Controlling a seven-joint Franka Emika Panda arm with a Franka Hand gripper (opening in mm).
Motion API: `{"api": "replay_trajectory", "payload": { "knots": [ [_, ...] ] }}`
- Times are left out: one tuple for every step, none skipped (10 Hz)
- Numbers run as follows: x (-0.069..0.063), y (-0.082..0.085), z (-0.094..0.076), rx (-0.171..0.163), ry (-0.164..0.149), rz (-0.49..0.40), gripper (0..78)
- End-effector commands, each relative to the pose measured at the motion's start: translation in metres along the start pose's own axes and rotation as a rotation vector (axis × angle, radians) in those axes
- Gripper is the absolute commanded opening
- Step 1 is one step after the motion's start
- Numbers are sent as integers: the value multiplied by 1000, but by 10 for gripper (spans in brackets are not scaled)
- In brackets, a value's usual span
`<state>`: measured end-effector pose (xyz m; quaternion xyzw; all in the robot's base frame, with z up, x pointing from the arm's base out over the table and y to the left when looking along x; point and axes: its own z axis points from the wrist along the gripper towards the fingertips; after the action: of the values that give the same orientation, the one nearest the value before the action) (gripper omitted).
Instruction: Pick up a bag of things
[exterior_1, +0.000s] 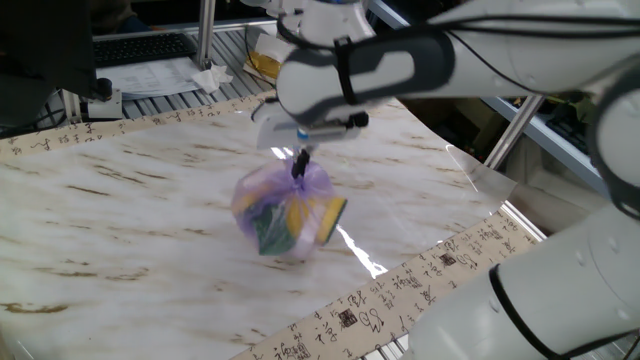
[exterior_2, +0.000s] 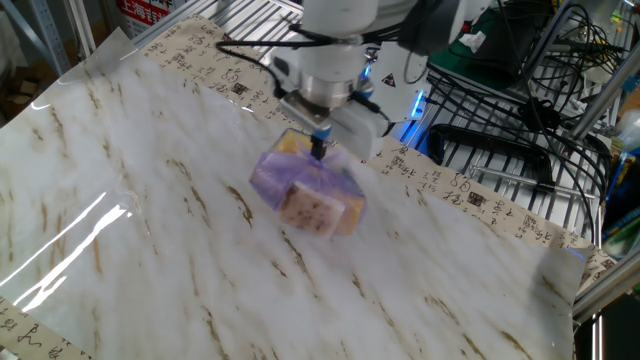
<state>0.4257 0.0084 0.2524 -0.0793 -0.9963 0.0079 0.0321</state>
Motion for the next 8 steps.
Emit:
{"api": "replay_trajectory", "payload": {
  "knots": [
    [-24, -8, -11, -2, -20, -17, 12],
    [-27, -6, -7, -5, -36, -13, 12],
    [-30, -6, -5, -6, -43, -11, 12],
    [-30, -6, -5, -6, -44, -11, 12],
    [-32, -6, -4, -8, -47, -1, 12],
    [-35, -5, 1, -9, -50, 5, 12],
    [-38, -5, 3, -8, -64, 7, 12],
    [-40, -5, 4, -9, -68, 8, 12]
  ]
}}
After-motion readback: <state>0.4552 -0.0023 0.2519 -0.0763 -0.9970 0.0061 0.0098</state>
